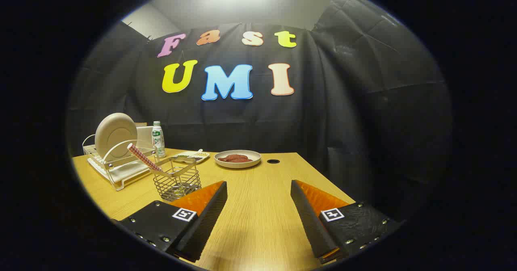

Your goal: Take the plate from the dish rack, then take the spoon from the basket and place it into the plate.

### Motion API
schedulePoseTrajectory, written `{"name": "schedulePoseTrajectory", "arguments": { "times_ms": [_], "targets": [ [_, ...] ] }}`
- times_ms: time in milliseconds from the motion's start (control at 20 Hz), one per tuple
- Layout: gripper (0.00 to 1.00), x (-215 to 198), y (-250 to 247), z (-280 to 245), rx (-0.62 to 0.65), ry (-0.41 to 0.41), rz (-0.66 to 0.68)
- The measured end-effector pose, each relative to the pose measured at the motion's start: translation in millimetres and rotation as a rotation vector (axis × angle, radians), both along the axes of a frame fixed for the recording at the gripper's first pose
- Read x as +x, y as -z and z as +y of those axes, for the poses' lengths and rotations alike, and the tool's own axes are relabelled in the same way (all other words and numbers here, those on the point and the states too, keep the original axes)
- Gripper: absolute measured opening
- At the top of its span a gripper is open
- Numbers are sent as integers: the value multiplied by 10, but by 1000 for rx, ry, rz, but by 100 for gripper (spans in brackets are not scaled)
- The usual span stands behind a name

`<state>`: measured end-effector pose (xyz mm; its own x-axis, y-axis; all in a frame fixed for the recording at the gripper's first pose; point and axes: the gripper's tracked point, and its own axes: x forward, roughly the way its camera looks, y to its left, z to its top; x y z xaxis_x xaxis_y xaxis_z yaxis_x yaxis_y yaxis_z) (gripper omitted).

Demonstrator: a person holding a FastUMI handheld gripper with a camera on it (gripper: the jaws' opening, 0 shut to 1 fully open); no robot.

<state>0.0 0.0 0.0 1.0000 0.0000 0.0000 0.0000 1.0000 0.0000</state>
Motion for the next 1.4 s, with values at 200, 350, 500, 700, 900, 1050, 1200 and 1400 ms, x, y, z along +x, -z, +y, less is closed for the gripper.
{"name": "schedulePoseTrajectory", "arguments": {
  "times_ms": [200, 350, 500, 700, 900, 1050, 1200, 1400],
  "targets": [
    [97, 319, -38, -53, 38, 2, 11],
    [97, 560, -155, -105, 79, 6, -38],
    [97, 729, -373, -159, 47, 7, -77],
    [96, 648, -787, -238, -12, 3, -126],
    [97, 220, -1324, -151, -17, -19, -156],
    [96, -131, -1659, 29, -29, -48, -163],
    [96, -436, -1931, 309, -23, -73, -144],
    [97, -778, -2335, 814, -37, -146, -138]
  ]
}}
